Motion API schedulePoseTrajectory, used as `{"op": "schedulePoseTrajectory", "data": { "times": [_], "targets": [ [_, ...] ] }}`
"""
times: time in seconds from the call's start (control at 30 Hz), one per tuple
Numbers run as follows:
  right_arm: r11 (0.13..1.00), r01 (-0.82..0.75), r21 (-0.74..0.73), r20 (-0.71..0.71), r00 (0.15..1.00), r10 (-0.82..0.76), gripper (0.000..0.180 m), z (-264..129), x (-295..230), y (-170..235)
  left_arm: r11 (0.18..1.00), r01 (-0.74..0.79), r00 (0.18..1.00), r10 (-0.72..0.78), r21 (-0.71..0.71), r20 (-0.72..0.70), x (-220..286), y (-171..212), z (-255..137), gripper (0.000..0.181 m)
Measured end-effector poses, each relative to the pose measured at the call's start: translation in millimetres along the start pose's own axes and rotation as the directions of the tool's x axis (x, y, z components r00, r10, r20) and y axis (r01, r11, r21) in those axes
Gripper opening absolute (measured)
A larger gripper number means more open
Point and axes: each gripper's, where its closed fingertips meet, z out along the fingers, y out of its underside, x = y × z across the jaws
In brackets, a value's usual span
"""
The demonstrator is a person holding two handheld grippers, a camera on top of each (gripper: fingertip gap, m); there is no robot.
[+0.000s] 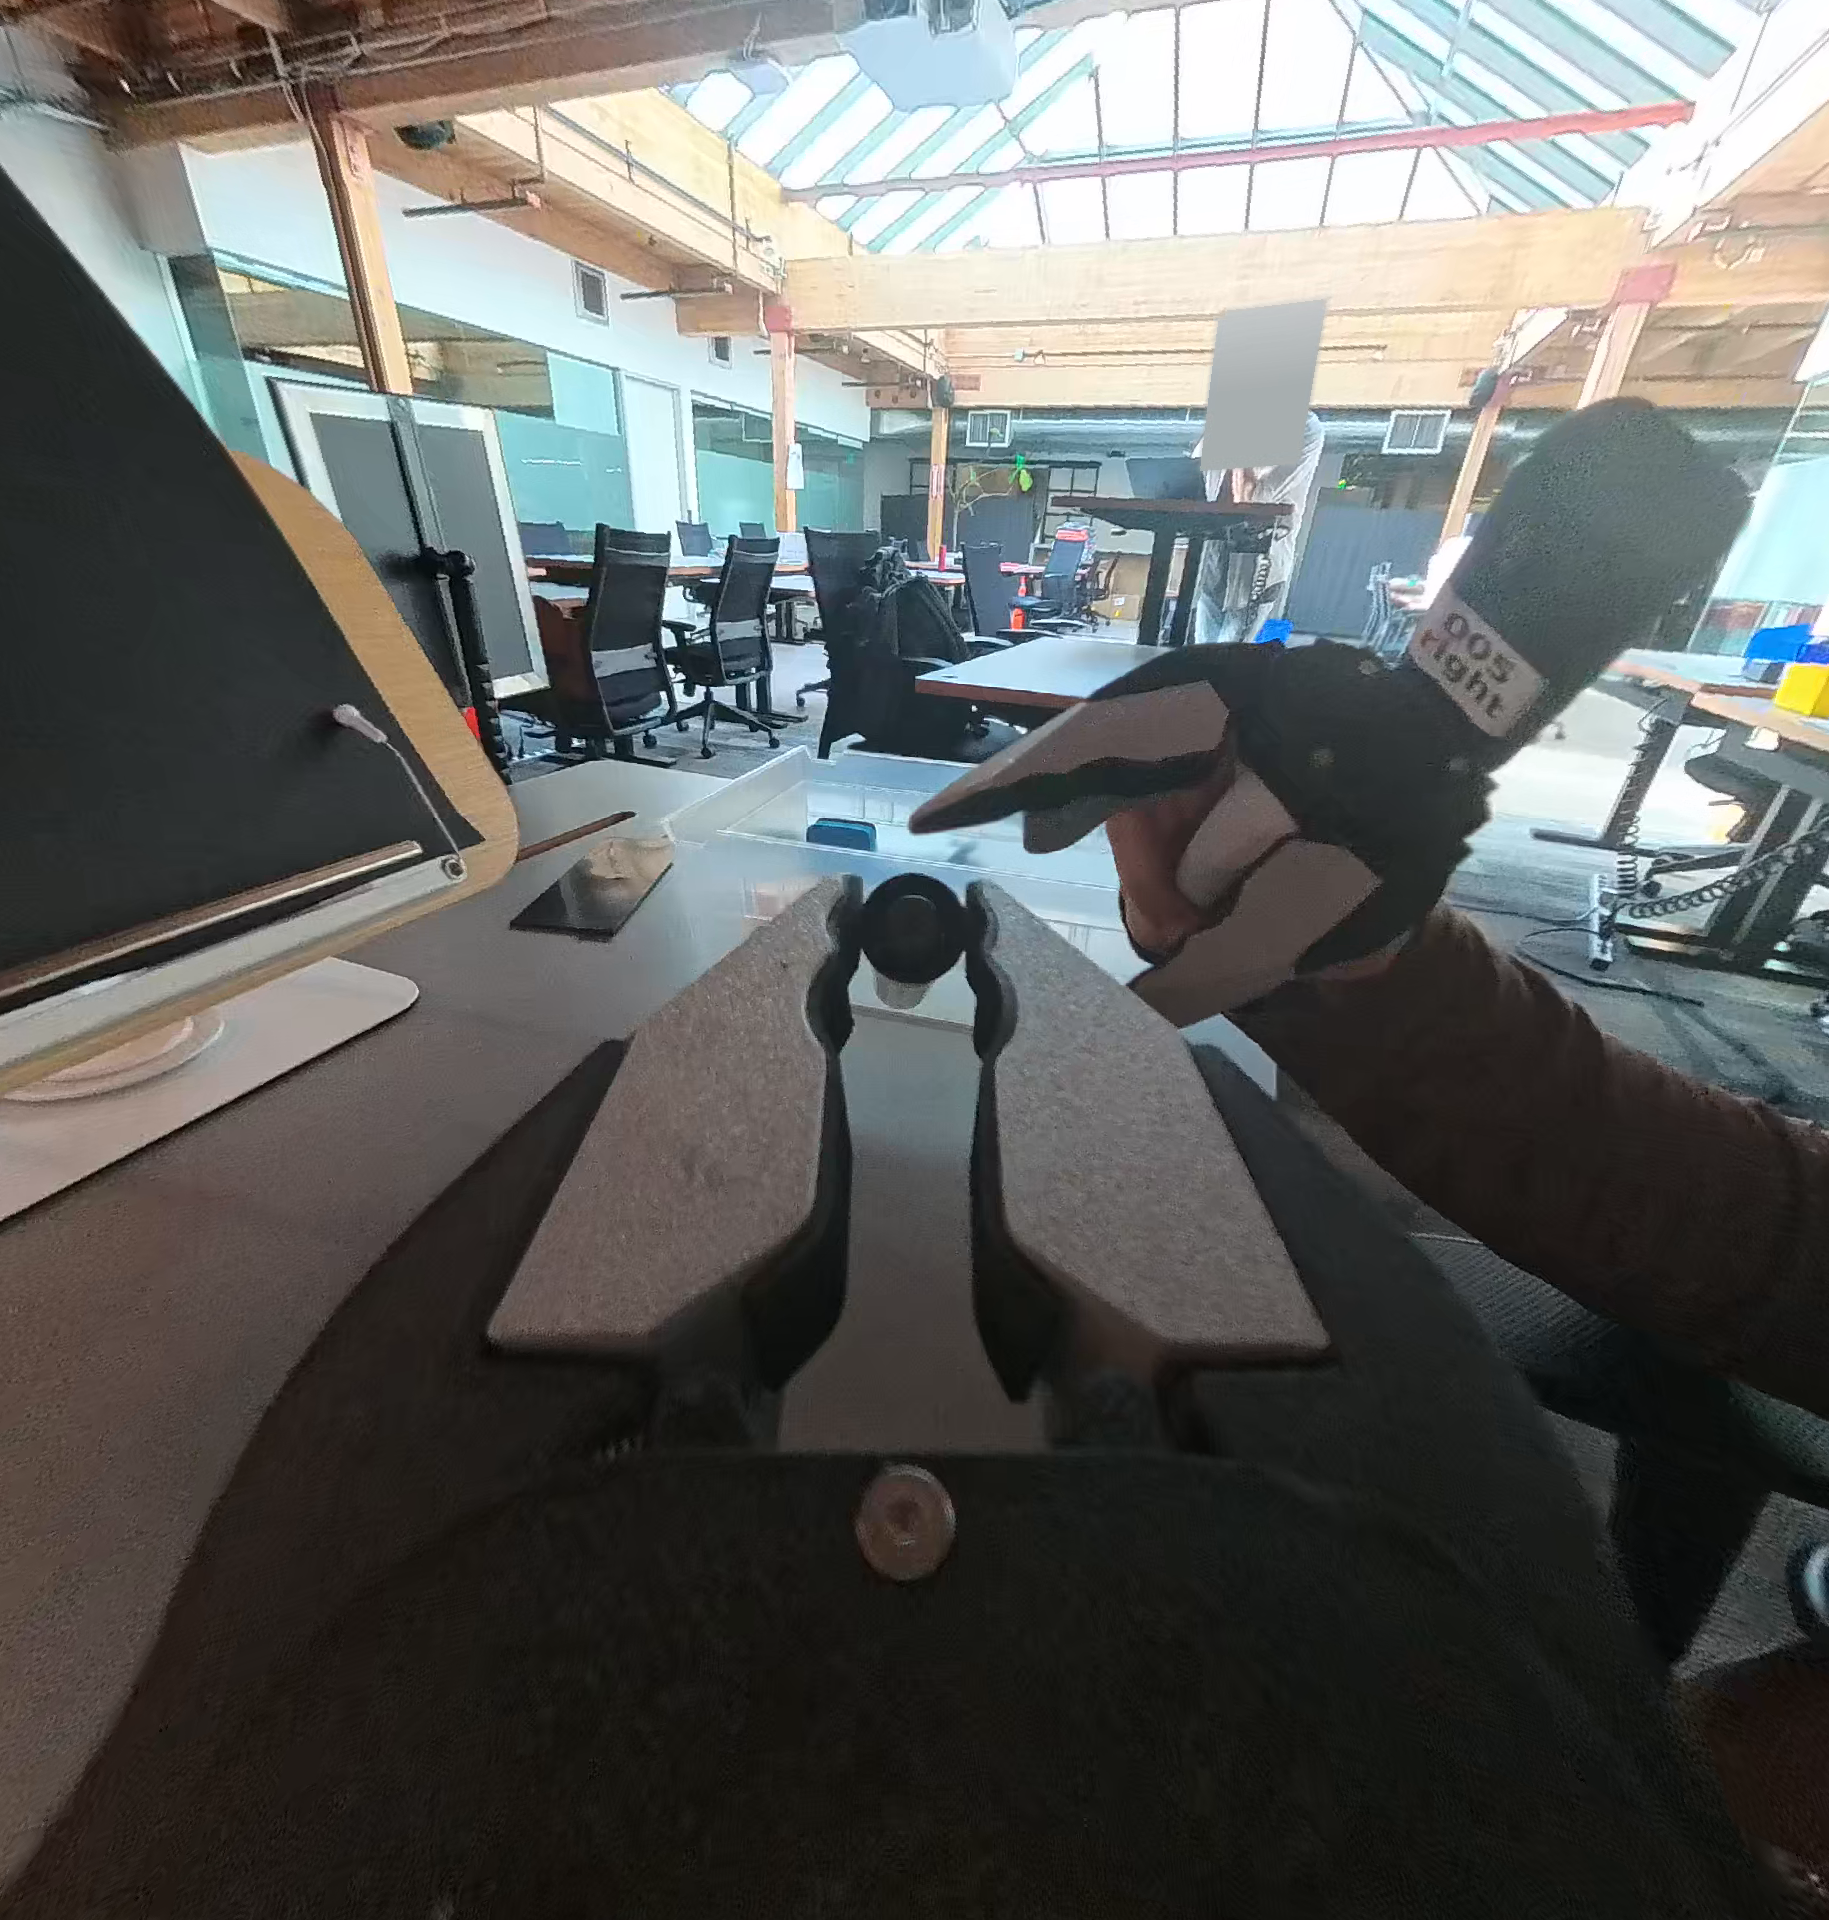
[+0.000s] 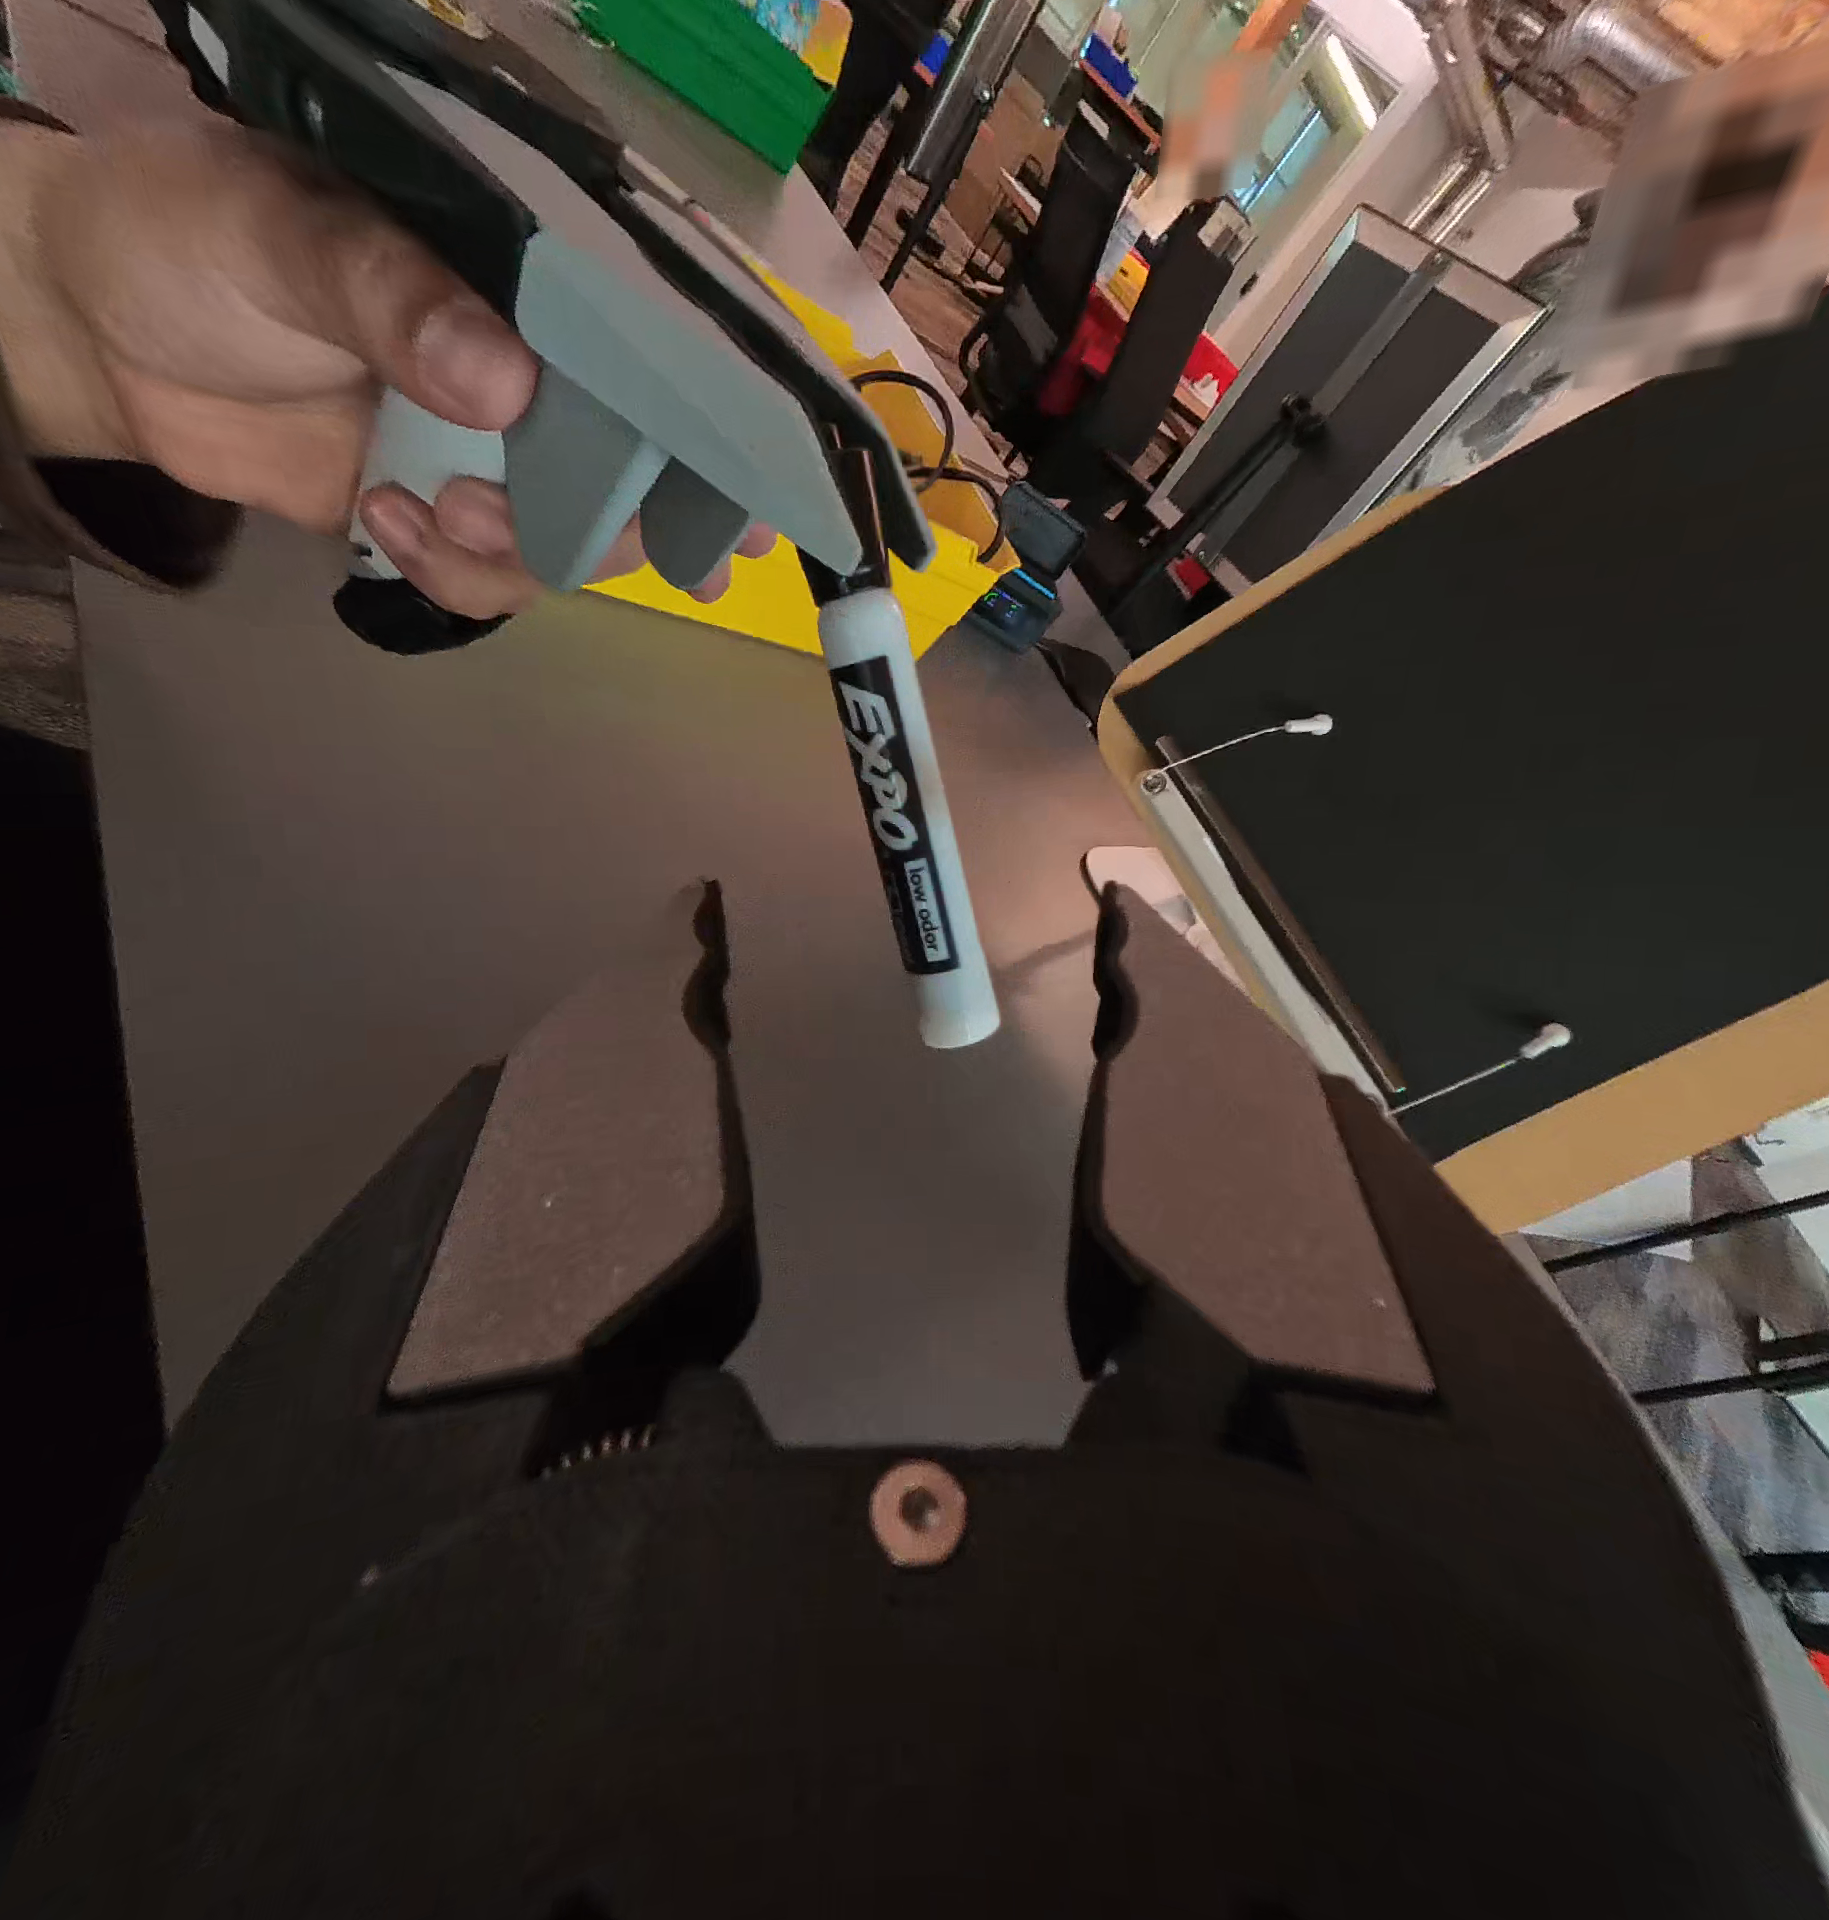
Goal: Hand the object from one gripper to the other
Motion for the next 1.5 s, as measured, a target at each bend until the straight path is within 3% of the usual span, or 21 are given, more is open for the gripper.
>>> {"op": "schedulePoseTrajectory", "data": {
  "times": [0.13, 0.2, 0.23, 0.27, 0.37, 0.5, 0.63, 0.77, 0.87, 0.9, 0.97, 1.03, 1.13, 1.2, 1.33, 1.5],
  "targets": [
    [0.999, 0.008, -0.047, 0.018, 1.000, -0.007, 0.067, 14.5, -10.4, 7.0, 0.999, 0.048, 0.999, -0.048, 0.002, -0.025, 4.5, 4.5, 1.2, 0.016],
    [0.996, 0.027, -0.079, 0.017, 1.000, -0.026, 0.049, 25.5, -16.6, 12.0, 0.998, 0.061, 0.997, -0.061, -0.008, -0.038, 8.0, 8.3, 3.2, 0.016],
    [0.994, 0.044, -0.102, 0.021, 0.999, -0.042, 0.027, 30.4, -20.0, 15.5, 0.998, 0.063, 0.997, -0.064, -0.017, -0.041, 9.4, 10.8, 4.1, 0.016],
    [0.990, 0.063, -0.124, 0.009, 0.998, -0.063, 0.016, 34.0, -20.3, 19.0, 0.997, 0.066, 0.997, -0.067, -0.026, -0.035, 9.2, 13.1, 4.6, 0.016],
    [0.986, 0.001, -0.169, -0.107, 0.994, -0.019, 0.016, 31.7, 3.6, 23.7, 0.999, 0.042, 0.999, -0.041, -0.025, 0.034, -0.5, 16.4, 1.3, 0.016],
    [0.984, -0.166, -0.064, -0.287, 0.947, 0.141, 0.015, -15.8, 64.4, 19.3, 0.999, 0.019, 1.000, -0.018, -0.040, 0.009, -2.9, 27.4, -6.1, 0.021],
    [0.963, -0.266, 0.039, -0.442, 0.860, 0.255, 0.015, -87.4, 119.6, 25.6, 0.983, -0.094, 0.987, 0.112, -0.156, 0.111, -24.3, 62.0, -7.5, 0.020],
    [0.943, -0.306, -0.131, -0.618, 0.769, 0.164, 0.015, -139.4, 155.0, 77.3, 0.978, -0.063, 0.992, 0.083, -0.201, 0.092, -23.0, 77.4, -0.3, 0.023],
    [0.863, -0.448, -0.233, -0.691, 0.701, 0.177, 0.015, -157.3, 169.1, 139.5, 0.980, -0.036, 0.996, 0.053, -0.197, 0.078, -20.2, 77.7, 3.7, 0.023],
    [0.815, -0.525, -0.245, -0.688, 0.686, 0.236, 0.019, -155.4, 167.0, 163.3, 0.979, -0.033, 0.996, 0.050, -0.200, 0.079, -20.2, 78.1, 4.5, 0.024],
    [0.703, -0.647, -0.295, -0.689, 0.654, 0.313, 0.096, -151.7, 161.5, 208.2, 0.978, -0.022, 0.996, 0.039, -0.209, 0.081, -21.0, 78.6, 5.6, 0.025],
    [0.619, -0.699, -0.358, -0.748, 0.612, 0.258, 0.100, -166.0, 163.8, 231.5, 0.976, -0.010, 0.995, 0.032, -0.218, 0.095, -24.4, 76.0, 5.4, 0.027],
    [0.701, -0.663, -0.263, -0.751, 0.596, 0.282, 0.078, -172.3, 172.3, 198.0, 0.978, -0.019, 0.992, 0.044, -0.206, 0.118, -29.8, 63.2, 3.4, 0.028],
    [0.772, -0.624, -0.125, -0.700, 0.606, 0.377, 0.081, -167.8, 173.0, 161.6, 0.980, -0.027, 0.992, 0.049, -0.197, 0.113, -29.1, 53.0, 2.5, 0.029],
    [0.782, -0.621, 0.056, -0.648, 0.573, 0.502, 0.114, -174.3, 172.8, 115.4, 0.984, -0.052, 0.993, 0.070, -0.172, 0.098, -19.6, 36.9, -5.2, 0.028],
    [0.809, -0.542, 0.226, -0.572, 0.598, 0.561, 0.111, -178.7, 167.1, 65.0, 0.982, -0.119, 0.980, 0.139, -0.145, 0.141, -17.5, 17.9, -28.5, 0.030]
  ]
}}
